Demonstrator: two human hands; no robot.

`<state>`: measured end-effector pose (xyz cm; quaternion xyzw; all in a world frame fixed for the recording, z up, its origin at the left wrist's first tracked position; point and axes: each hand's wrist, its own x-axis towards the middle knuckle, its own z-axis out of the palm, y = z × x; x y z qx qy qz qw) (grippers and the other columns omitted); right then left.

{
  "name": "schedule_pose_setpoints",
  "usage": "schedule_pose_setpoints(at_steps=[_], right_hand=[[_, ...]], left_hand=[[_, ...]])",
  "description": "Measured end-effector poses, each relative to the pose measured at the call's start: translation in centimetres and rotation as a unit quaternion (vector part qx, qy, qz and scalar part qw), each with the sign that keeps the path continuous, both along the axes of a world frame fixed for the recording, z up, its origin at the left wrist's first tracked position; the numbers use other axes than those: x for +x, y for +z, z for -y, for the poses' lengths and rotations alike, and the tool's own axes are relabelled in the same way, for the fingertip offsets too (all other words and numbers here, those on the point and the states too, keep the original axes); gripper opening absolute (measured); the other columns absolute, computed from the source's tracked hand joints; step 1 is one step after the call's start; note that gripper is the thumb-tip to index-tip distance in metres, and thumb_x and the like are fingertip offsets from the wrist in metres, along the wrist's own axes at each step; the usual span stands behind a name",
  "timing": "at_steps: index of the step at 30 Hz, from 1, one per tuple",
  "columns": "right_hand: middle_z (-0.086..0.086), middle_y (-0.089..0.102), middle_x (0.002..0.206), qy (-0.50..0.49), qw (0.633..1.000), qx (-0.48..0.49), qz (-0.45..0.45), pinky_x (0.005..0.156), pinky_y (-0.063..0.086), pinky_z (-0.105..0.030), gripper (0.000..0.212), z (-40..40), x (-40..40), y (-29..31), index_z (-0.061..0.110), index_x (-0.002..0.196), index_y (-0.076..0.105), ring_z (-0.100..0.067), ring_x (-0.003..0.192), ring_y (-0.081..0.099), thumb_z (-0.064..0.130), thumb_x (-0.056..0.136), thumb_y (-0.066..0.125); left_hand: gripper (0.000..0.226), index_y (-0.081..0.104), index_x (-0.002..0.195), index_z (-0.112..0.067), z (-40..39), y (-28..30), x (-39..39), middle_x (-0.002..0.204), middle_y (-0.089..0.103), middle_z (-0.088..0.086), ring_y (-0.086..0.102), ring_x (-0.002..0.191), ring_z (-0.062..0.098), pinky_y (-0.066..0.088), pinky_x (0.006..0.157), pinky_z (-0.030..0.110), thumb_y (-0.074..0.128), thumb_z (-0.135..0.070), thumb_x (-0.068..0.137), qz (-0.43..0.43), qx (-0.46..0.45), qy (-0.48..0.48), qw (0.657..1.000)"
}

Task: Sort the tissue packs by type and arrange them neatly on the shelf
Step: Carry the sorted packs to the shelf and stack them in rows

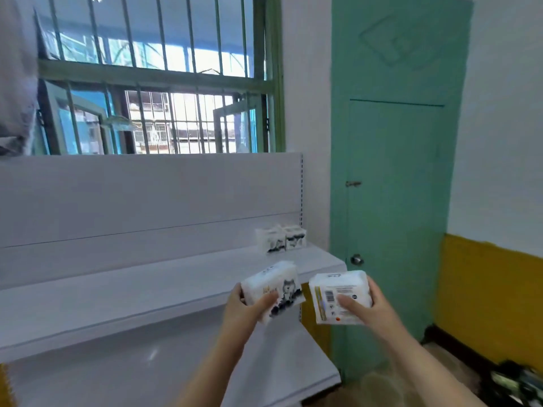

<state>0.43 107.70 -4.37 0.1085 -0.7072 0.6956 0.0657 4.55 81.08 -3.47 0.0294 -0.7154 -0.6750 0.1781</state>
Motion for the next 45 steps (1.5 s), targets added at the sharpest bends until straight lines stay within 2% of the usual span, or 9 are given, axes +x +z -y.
schedule_pose_setpoints(at_steps=[5, 11, 21, 26, 30, 37, 41, 43, 45], right_hand=[[0.000, 0.069, 0.112, -0.011, 1.000, 0.021, -0.013, 0.059, 0.055, -0.017, 0.070, 1.6, -8.8, 0.2, 0.019, 0.136, 0.040, -0.004, 0.079, 0.073, 0.022, 0.078, 0.078], [-0.001, 0.065, 0.115, -0.009, 1.000, -0.001, 0.013, 0.069, 0.059, -0.026, 0.084, 3.3, -21.2, -0.6, 0.023, 0.131, 0.034, -0.014, 0.093, 0.069, 0.030, 0.063, 0.083], [0.006, 0.063, 0.122, 0.024, 0.997, 0.059, 0.048, 0.081, 0.054, -0.027, 0.083, 10.3, -35.1, -2.6, 0.031, 0.136, 0.039, -0.008, 0.102, 0.065, 0.049, 0.067, 0.081], [0.009, 0.060, 0.125, -0.005, 0.978, 0.201, -0.045, 0.092, 0.053, -0.043, 0.090, 16.6, -40.5, -1.6, 0.043, 0.125, 0.043, -0.015, 0.111, 0.060, 0.081, 0.050, 0.076], [0.010, 0.058, 0.121, 0.025, 0.964, 0.241, -0.110, 0.086, 0.055, -0.044, 0.094, 23.4, -43.3, 1.1, 0.039, 0.125, 0.036, -0.014, 0.105, 0.062, 0.083, 0.051, 0.073], [0.023, 0.039, 0.127, 0.125, 0.858, 0.451, -0.212, 0.098, 0.042, -0.027, 0.075, 28.0, -45.7, 0.9, 0.047, 0.135, 0.033, 0.002, 0.114, 0.044, 0.054, 0.073, 0.076], [0.008, 0.047, 0.140, 0.040, 0.798, 0.541, -0.262, 0.109, 0.033, -0.035, 0.076, 27.1, -47.3, -0.6, 0.033, 0.140, 0.046, -0.016, 0.131, 0.041, 0.059, 0.074, 0.072], [0.000, 0.053, 0.137, -0.019, 0.731, 0.592, -0.339, 0.107, 0.034, -0.043, 0.072, 26.6, -47.9, -1.3, 0.030, 0.132, 0.057, -0.027, 0.129, 0.046, 0.062, 0.069, 0.072], [-0.001, 0.056, 0.134, -0.035, 0.718, 0.606, -0.340, 0.105, 0.035, -0.045, 0.068, 26.1, -47.8, -1.7, 0.029, 0.127, 0.061, -0.029, 0.126, 0.048, 0.061, 0.068, 0.073]], left_hand=[[0.054, 0.060, 0.116, -0.023, 1.9, -1.4, -8.4, 0.107, 0.071, -0.005, 0.069, 0.093, 0.009, 0.058, 0.073, 0.024, 0.087, -0.034, 0.071, 0.011, -0.044, -0.020, 0.999], [0.063, 0.056, 0.122, -0.023, 3.2, -2.7, -20.3, 0.115, 0.067, -0.005, 0.066, 0.101, 0.009, 0.058, 0.083, 0.029, 0.088, -0.038, 0.071, 0.014, -0.079, -0.021, 0.997], [0.059, 0.055, 0.123, -0.024, 10.4, -4.4, -33.3, 0.115, 0.067, -0.009, 0.066, 0.099, 0.006, 0.053, 0.071, 0.015, 0.086, -0.031, 0.074, 0.046, -0.113, 0.008, 0.993], [0.056, 0.056, 0.119, -0.026, 18.8, -4.1, -36.9, 0.113, 0.069, -0.006, 0.067, 0.099, 0.010, 0.057, 0.080, 0.027, 0.088, -0.026, 0.072, 0.055, -0.123, 0.039, 0.990], [0.059, 0.054, 0.121, -0.022, 24.3, -3.5, -39.5, 0.111, 0.065, -0.009, 0.061, 0.095, -0.001, 0.048, 0.070, 0.015, 0.087, -0.023, 0.072, 0.040, -0.135, 0.092, 0.986], [0.070, 0.047, 0.130, -0.014, 27.1, -3.8, -45.2, 0.116, 0.056, -0.002, 0.060, 0.095, 0.002, 0.052, 0.068, 0.012, 0.087, -0.019, 0.074, -0.017, -0.144, 0.113, 0.983], [0.057, 0.046, 0.130, -0.028, 25.4, -5.5, -48.0, 0.117, 0.047, -0.002, 0.058, 0.097, 0.006, 0.056, 0.081, 0.021, 0.076, -0.017, 0.083, -0.059, -0.203, 0.073, 0.975], [0.036, 0.055, 0.122, -0.029, 24.6, -5.9, -48.9, 0.119, 0.042, -0.003, 0.059, 0.100, 0.007, 0.057, 0.084, 0.022, 0.070, -0.029, 0.089, -0.061, -0.249, 0.036, 0.966], [0.039, 0.058, 0.123, -0.024, 24.2, -5.8, -48.9, 0.124, 0.037, -0.002, 0.061, 0.108, 0.015, 0.054, 0.083, 0.015, 0.063, -0.045, 0.091, -0.038, -0.238, -0.007, 0.970]])
